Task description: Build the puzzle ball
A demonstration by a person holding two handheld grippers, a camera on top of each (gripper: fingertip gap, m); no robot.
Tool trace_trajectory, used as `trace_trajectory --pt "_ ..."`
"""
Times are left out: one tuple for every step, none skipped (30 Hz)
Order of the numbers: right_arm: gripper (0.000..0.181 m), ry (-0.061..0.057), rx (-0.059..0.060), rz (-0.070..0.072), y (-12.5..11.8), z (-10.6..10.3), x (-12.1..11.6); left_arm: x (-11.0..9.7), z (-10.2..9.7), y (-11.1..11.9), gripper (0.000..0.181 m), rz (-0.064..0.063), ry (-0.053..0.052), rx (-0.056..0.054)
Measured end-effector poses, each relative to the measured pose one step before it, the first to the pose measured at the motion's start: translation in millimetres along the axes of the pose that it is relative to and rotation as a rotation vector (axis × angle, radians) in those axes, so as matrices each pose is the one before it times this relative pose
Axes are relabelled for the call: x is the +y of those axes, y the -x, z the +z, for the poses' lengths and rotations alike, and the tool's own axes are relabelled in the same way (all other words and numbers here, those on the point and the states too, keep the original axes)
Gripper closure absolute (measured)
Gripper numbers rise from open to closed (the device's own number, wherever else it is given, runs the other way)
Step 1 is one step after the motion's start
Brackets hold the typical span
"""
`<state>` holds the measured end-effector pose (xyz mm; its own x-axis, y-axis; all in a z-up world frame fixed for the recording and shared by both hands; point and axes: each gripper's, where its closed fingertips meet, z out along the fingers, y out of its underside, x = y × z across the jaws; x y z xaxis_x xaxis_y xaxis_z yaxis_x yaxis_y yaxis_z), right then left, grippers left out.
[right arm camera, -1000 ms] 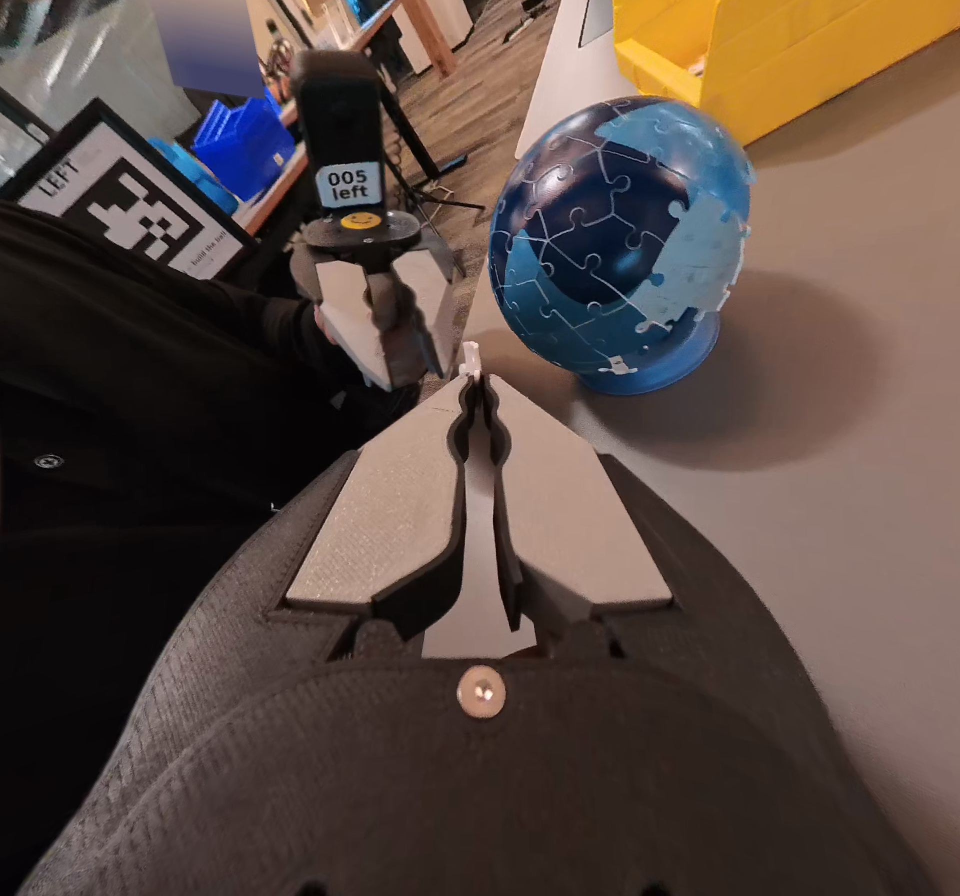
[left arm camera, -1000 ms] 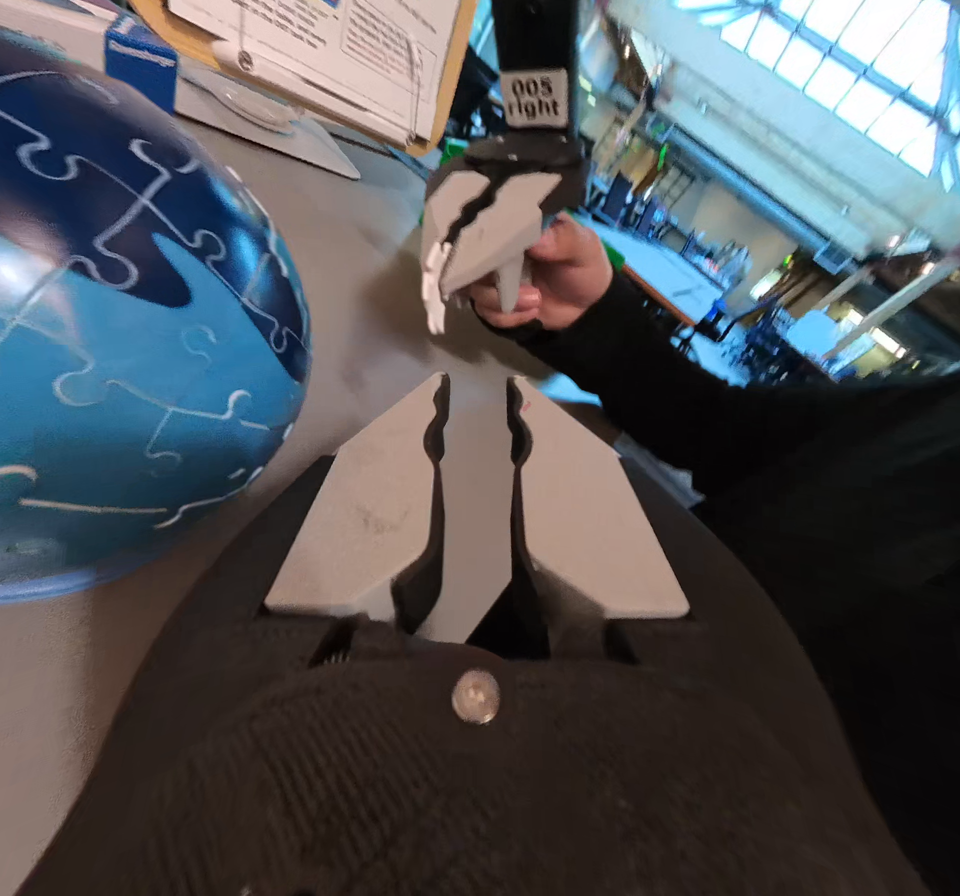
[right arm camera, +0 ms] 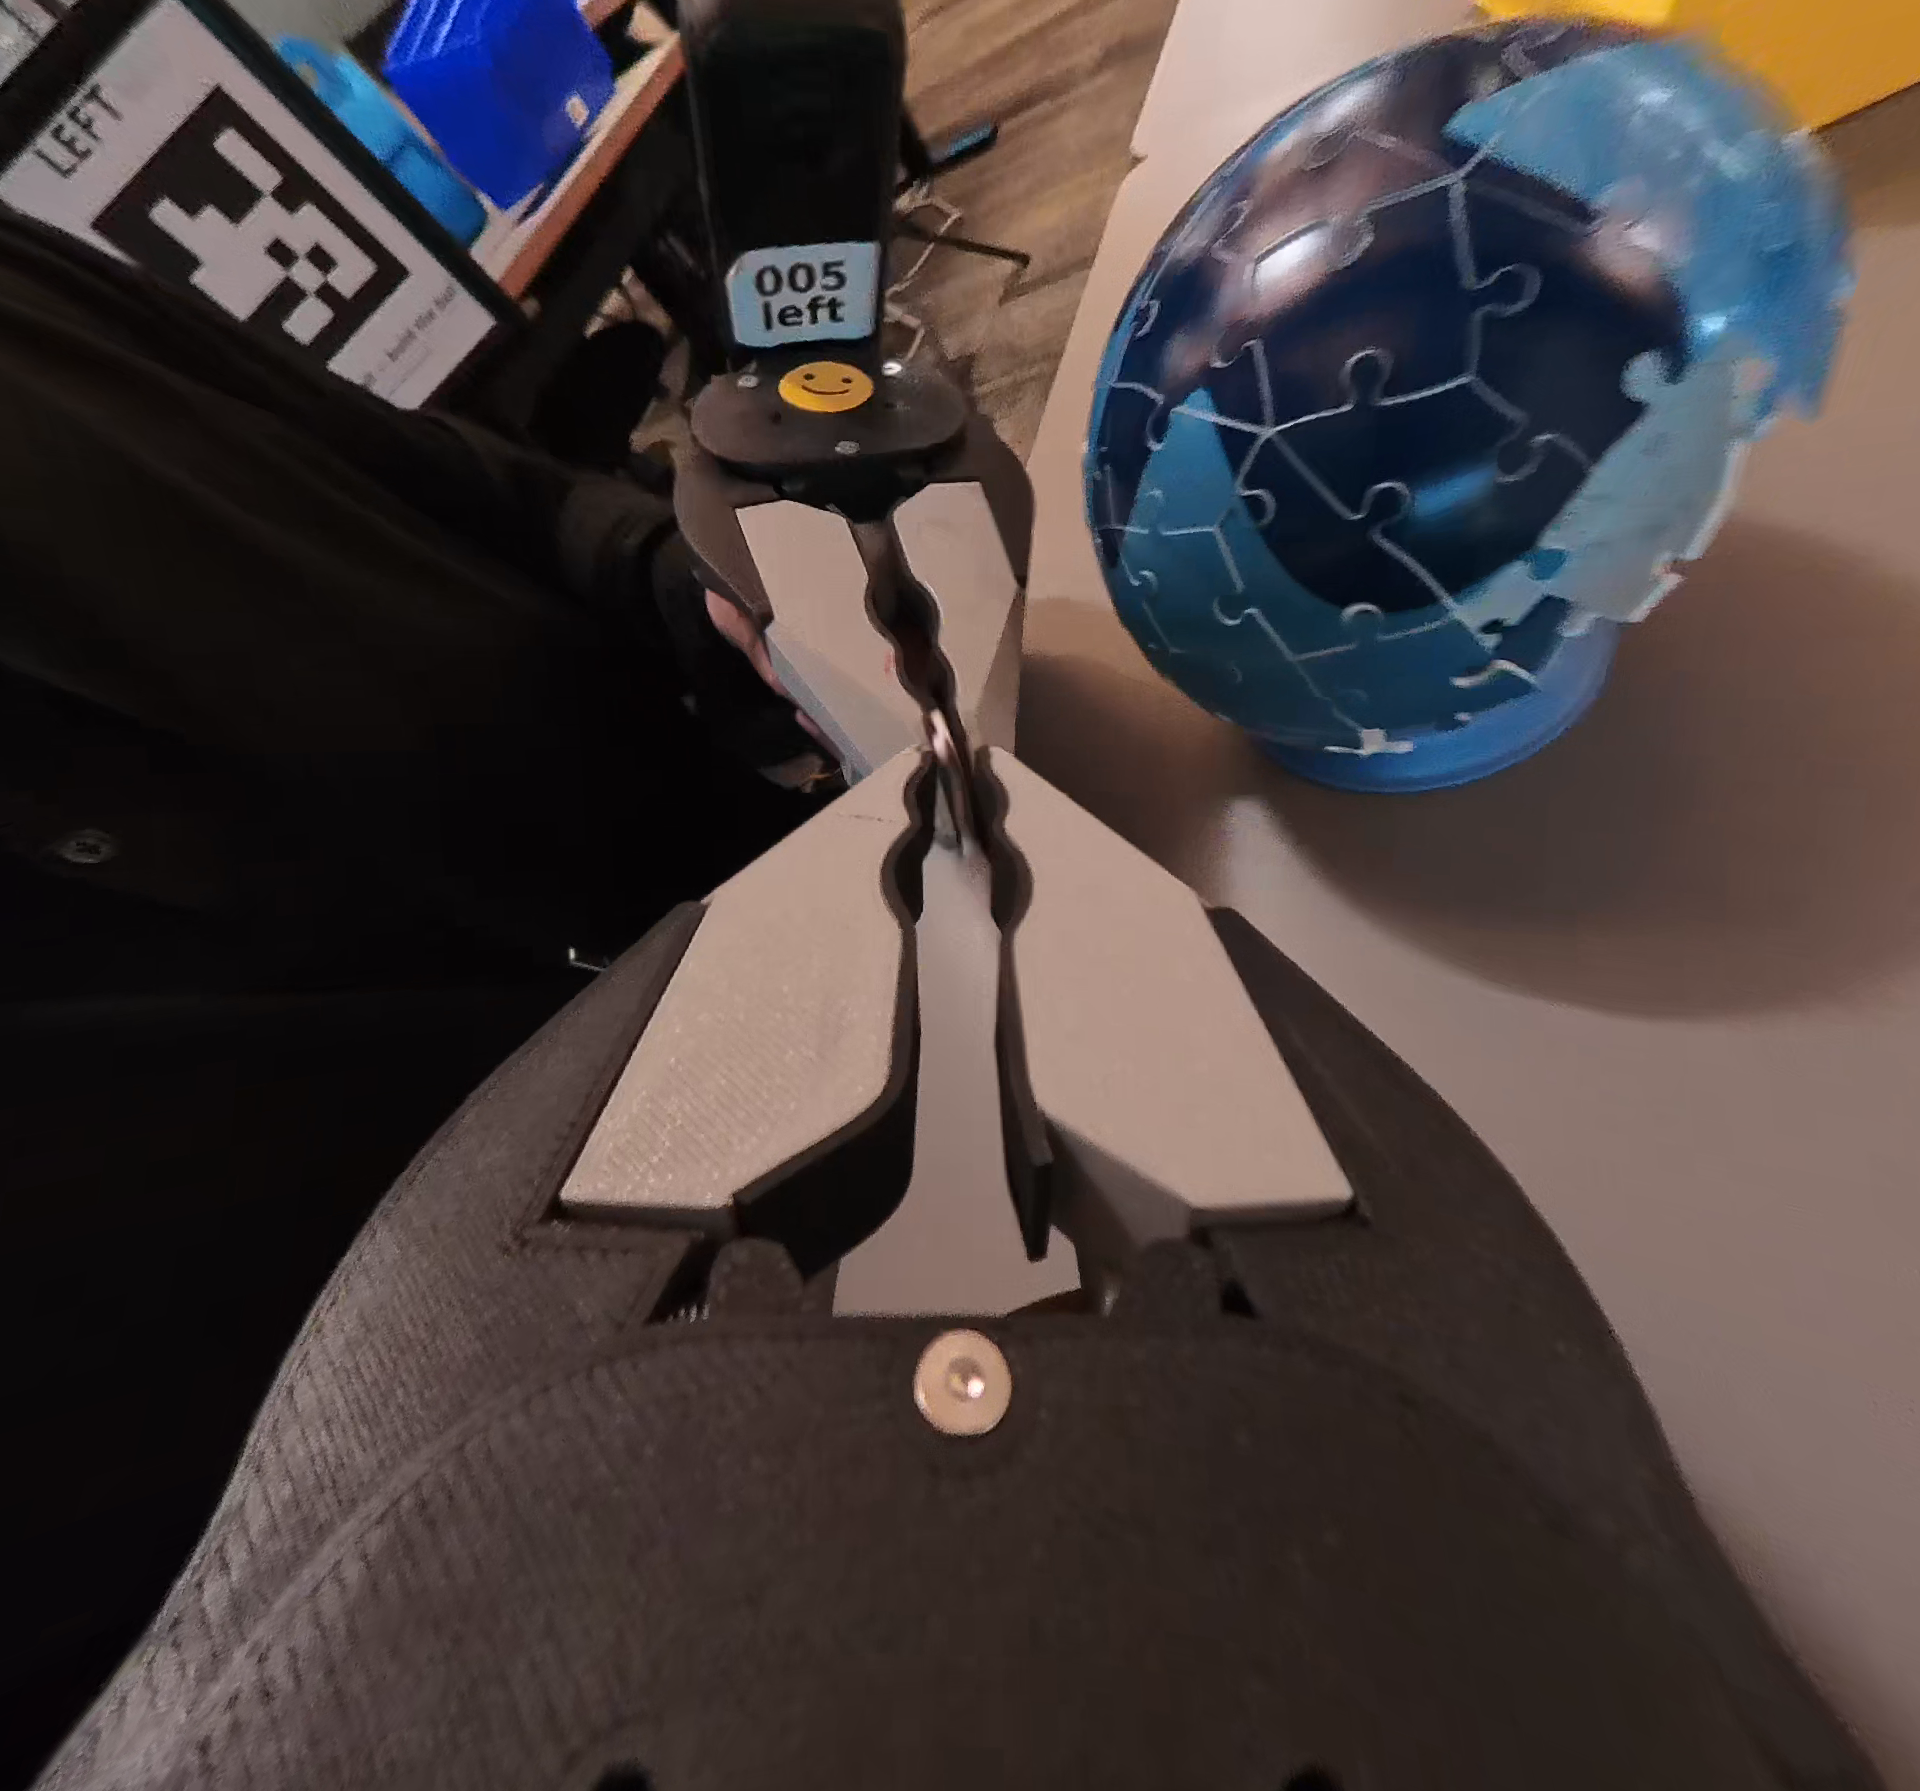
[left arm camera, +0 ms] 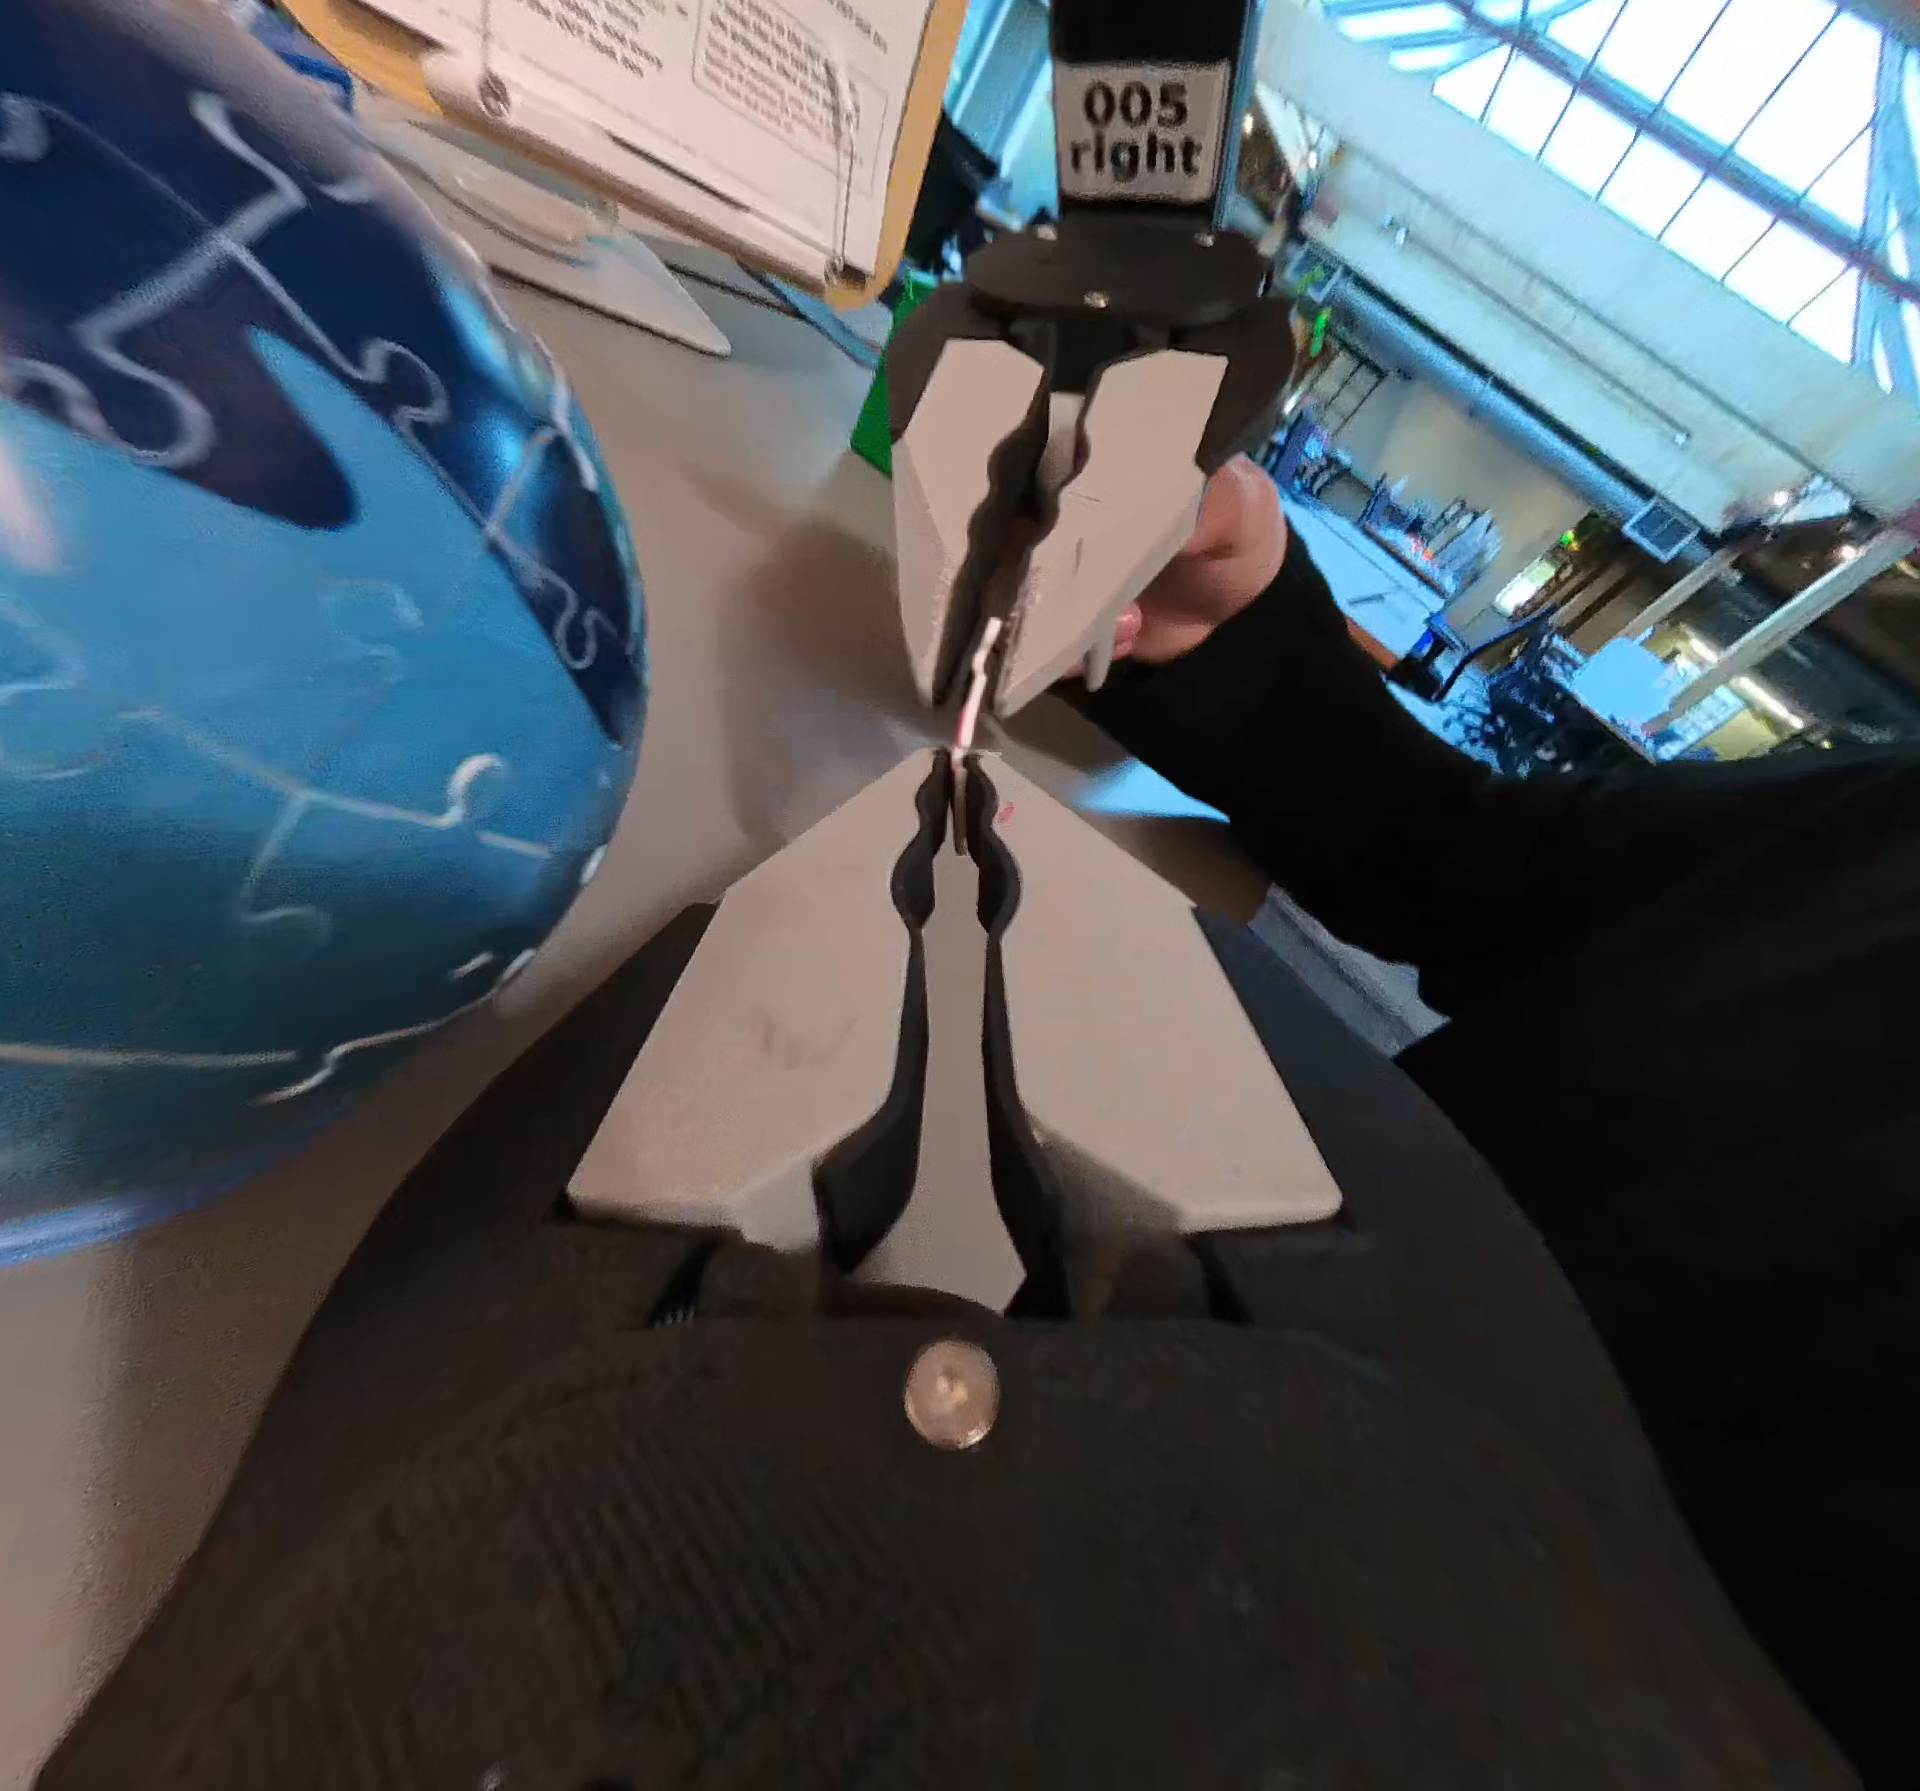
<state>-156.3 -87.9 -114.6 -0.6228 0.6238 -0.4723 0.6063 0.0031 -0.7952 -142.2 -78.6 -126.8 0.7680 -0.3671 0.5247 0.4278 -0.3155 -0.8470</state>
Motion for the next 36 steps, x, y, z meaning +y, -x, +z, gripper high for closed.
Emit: trace_trajectory --pt "0.173 -0.0145 0.0178 -0.0068 -1.82 -4.79 -1.0 -4.05 -3.08 1.05 0.181 0.0135 -0.0272 -0.0077" --pt "0.171 -0.0172 0.0069 -0.0028 -0.26 -4.12 -0.54 -3.77 -2.74 0.53 0.181 0.0253 -0.0221 -0.0135" --pt "0.168 -0.0176 -0.0082 0.003 1.89 -2.42 -0.17 -3.24 -1.87 -0.56 0.181 0.0276 -0.0178 -0.0106" --pt "0.165 -0.0157 -0.015 0.0037 2.71 -0.34 -0.06 -2.46 -0.79 -1.72 0.181 0.0217 -0.0132 -0.0031" --pt "0.164 -0.0181 -0.0074 -0.0002 1.26 1.22 -1.05 -1.15 0.48 -2.58 0.181 0.0122 -0.0062 0.0045" --pt "0.164 -0.0236 -0.0002 -0.0053 0.21 2.0 -2.31 1.2 1.52 -2.46 0.181 0.0052 0.0071 0.0066" --pt "0.168 -0.0198 -0.0014 -0.0057 0.32 2.18 -2.18 2.95 2.41 -1.19 0.181 0.0067 0.0164 0.0003" --pt "0.178 -0.0042 -0.0035 -0.0011 0.44 1.69 -0.67 2.84 2.07 0.59 0.18 0.0084 0.0145 -0.01" --pt "0.181 0.0082 -0.0008 0.002 0.22 1.44 0.48 1.23 1.03 0.23 0.18 0.0116 0.004 -0.0061" --pt "0.181 0.0161 0.0066 -0.0024 -0.45 1.17 0.89 0.87 0.2 -0.54 0.179 0.0076 0.0031 0.0002" --pt "0.181 0.0248 0.0118 -0.0082 -0.92 1.08 1.13 1.55 0.01 0.25 0.177 -0.001 0.0094 -0.0034" --pt "0.181 0.0291 0.0122 -0.0122 -0.51 1.69 0.7 3.01 0.37 -0.34 0.172 -0.0052 0.0213 0.0017" --pt "0.181 0.0366 0.0065 -0.0137 0.64 2.19 0.76 5.19 0.91 -2.07 0.169 0.004 0.0391 0.0125" --pt "0.181 0.0544 0.0057 -0.0118 0.65 1.99 2.5 5.26 -0.05 -1.8 0.167 0.0195 0.0402 0.0053" --pt "0.181 0.0678 0.0097 -0.0147 0.27 0.96 4.12 3.21 -2.28 0.23 0.163 0.0327 0.0286 -0.0137" --pt "0.181 0.0578 0.0119 -0.0235 0.1 -0.44 3.06 0.19 -4.88 2.85 0.157 0.035 0.01 -0.0316" --pt "0.181 0.0384 0.001 -0.0221 1.72 -1.22 1.28 -1.92 -6.69 2.65 0.156 0.0262 -0.0029 -0.0239" --pt "0.181 0.031 -0.0248 -0.0094 5.04 -0.99 0.95 -3.72 -6.94 0.96 0.159 0.0075 -0.0114 -0.0066" --pt "0.181 0.0278 -0.0315 -0.0036 5.56 0.12 1.21 -3.99 -5.35 -0.86 0.162 -0.0106 -0.0105 0.0094" --pt "0.181 0.0269 -0.0142 -0.0063 2.66 1.34 1.38 -3.23 -2.88 -1.9 0.164 -0.0179 -0.0032 0.0167" --pt "0.181 0.0256 0.0021 -0.0083 -0.33 2.42 1.23 -2.18 -0.75 -2.11 0.166 -0.0119 0.0012 0.0161" --pt "0.181 0.0178 0.0033 -0.0065 -0.92 2.95 0.01 -0.34 1.07 -2.31 0.168 -0.003 0.0074 0.0145" --pt "0.181 0.0067 -0.0025 -0.0022 -0.3 3.22 -1.42 1.61 2.52 -2.7 0.171 0.0015 0.0137 0.014" --pt "0.181 0.0112 -0.006 -0.0009 0.14 2.7 -0.28 3.43 3.08 -1.86 0.175 -0.0013 0.0181 0.0083" --pt "0.181 0.0152 0.008 -0.0024 -1.89 1.97 1.4 3.75 1.69 4.51 0.179 -0.006 0.0155 -0.0278" --pt "0.181 -0.0015 0.014 0.0 -2.64 1.24 0.09 4.11 1.24 3.8 0.18 -0.0061 0.016 -0.0148" --pt "0.181 -0.0027 -0.0056 0.0074 0.43 1.22 0.69 1.86 0.25 -0.58 0.181 -0.0219 0.0025 0.0162" --pt "0.181 -0.0025 -0.0115 0.0091 1.18 0.64 0.99 1.47 0.19 -1.98 0.181 -0.0269 0.0012 0.0244" --pt "0.181 -0.0099 -0.0032 0.0059 0.15 -0.06 -0.46 0.02 0.19 -0.22 0.181 -0.0207 -0.0111 0.0117" --pt "0.181 -0.0132 -0.0002 0.0057 -0.24 -0.54 -0.83 -0.72 0.22 0.13 0.181 -0.0193 -0.0139 0.0098" --pt "0.181 -0.016 0.0007 0.0072 -0.54 -1.03 -1.08 -1.16 0.29 0.08 0.181 -0.0214 -0.0139 0.0124" --pt "0.181 -0.0255 0.0061 0.0101 -1.7 -2.11 -2.12 -3.01 -0.06 1.36 0.181 -0.021 -0.025 0.0036" --pt "0.181 -0.0371 0.0096 0.0134 -2.47 -3.77 -3.34 -4.72 -0.42 1.58 0.181 -0.0174 -0.0359 -0.0002" --pt "0.181 -0.0423 0.0107 0.0179 -2.93 -5.57 -3.05 -5.58 -0.91 2.67 0.181 -0.0151 -0.0385 -0.0099" --pt "0.173 -0.0421 0.0067 0.022 -2.51 -6.45 -1.9 -7.3 -1.79 4.21 0.181 -0.011 -0.0508 -0.0239" --pt "0.164 -0.0447 -0.0059 0.0225 -0.39 -6.29 -0.96 -7.23 -1.94 2.41 0.181 -0.01 -0.0486 -0.0145"
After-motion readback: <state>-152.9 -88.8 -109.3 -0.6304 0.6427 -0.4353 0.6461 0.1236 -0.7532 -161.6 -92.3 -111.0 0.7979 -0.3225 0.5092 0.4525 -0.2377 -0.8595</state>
